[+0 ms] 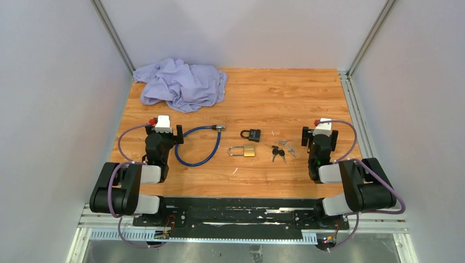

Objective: Unlock with the key

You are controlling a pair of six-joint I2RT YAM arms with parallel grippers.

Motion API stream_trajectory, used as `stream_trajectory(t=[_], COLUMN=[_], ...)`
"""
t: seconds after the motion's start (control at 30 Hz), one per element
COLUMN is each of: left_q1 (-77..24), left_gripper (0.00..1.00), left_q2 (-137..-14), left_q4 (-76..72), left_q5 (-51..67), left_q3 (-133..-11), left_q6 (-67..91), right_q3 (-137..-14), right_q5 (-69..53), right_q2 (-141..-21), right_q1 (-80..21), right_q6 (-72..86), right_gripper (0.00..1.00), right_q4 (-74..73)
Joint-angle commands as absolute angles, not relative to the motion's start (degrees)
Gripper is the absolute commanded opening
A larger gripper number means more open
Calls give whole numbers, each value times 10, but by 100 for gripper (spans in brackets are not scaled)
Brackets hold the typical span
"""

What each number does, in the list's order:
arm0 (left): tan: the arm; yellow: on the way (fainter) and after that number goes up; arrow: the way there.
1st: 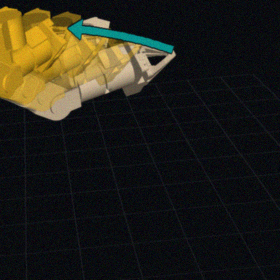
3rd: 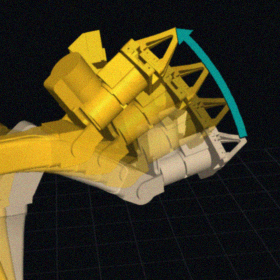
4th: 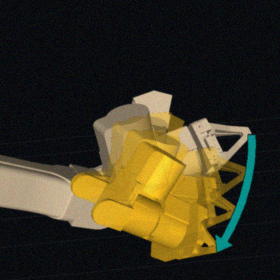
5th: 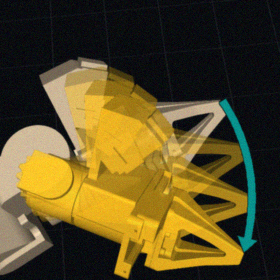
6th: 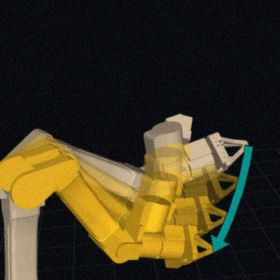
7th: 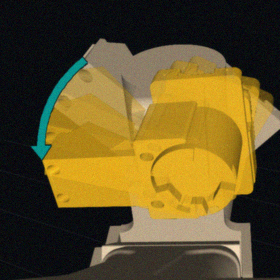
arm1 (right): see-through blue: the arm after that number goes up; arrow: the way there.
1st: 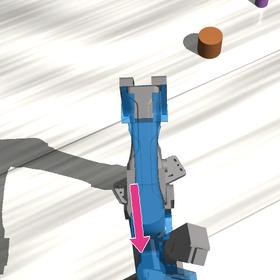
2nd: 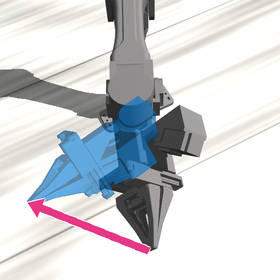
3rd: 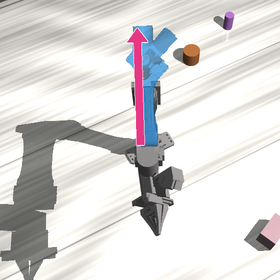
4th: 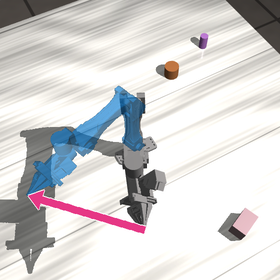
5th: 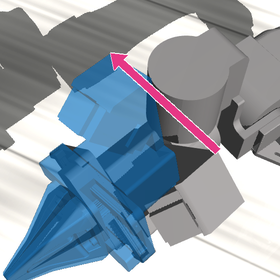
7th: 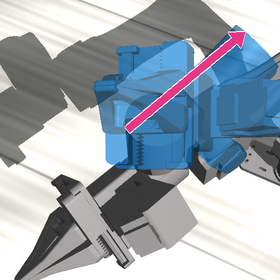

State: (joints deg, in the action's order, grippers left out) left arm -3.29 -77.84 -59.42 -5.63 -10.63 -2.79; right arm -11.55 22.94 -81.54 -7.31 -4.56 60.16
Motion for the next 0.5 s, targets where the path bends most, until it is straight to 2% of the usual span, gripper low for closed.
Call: stream_trajectory(t=[0.0,0.47], left_q1=[-34,-33], left_gripper=[98,98], left_q2=[-780,-781], left_q4=[-608,-607], left_q5=[-61,-61], left_q3=[-113,-114], left_q6=[-26,-26], right_q3=[-120,-120], right_q5=[228,224], right_q2=[-812,-811], right_q1=[-59,-53], right_q6=[-45,-38], right_gripper=[84,85], right_q4=[613,611])
